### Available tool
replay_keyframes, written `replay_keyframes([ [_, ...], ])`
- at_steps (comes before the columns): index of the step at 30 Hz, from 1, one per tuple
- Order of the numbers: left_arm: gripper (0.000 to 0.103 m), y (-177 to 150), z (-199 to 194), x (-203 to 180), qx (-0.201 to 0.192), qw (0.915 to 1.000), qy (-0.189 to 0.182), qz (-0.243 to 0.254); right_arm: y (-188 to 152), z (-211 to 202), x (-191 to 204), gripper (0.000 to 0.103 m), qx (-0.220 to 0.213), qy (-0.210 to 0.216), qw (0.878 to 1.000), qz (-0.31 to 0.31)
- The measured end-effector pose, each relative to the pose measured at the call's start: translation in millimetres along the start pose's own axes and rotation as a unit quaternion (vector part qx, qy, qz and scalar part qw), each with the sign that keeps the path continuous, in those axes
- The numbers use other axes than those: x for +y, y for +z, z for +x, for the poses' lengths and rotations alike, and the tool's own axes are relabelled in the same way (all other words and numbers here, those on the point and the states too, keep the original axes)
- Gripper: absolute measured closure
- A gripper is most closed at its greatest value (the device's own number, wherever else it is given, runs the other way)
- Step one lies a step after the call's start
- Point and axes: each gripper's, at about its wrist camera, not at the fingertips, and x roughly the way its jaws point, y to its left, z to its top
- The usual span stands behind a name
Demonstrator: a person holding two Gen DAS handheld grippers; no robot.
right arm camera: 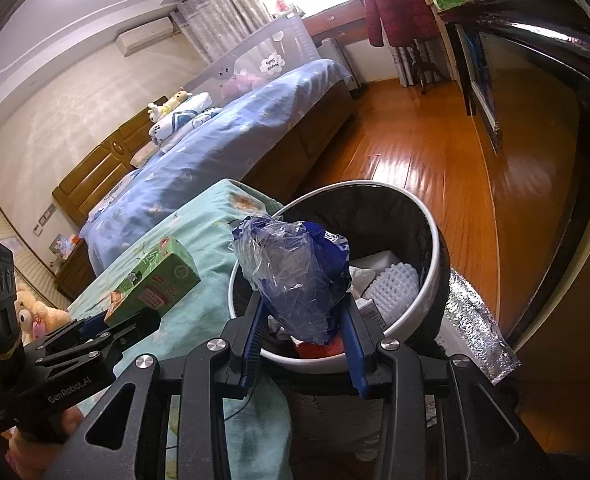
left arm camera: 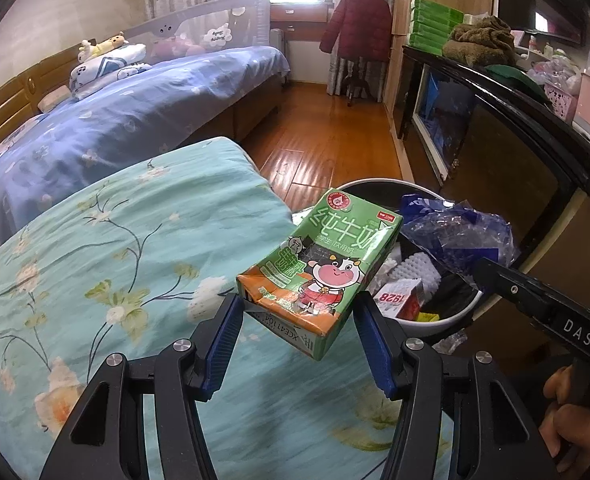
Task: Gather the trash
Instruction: 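Carry the green carton over the bin with left tool while right carries the blue bag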
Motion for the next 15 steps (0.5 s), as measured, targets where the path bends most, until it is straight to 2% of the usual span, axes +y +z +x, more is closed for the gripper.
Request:
replay_keyframes([
  [15,0.047,7,11,-14,0.002,0.9999,-0.005,0.012,11,-1,-10,0.066,-0.001,-0.013,1.000,-0.001],
])
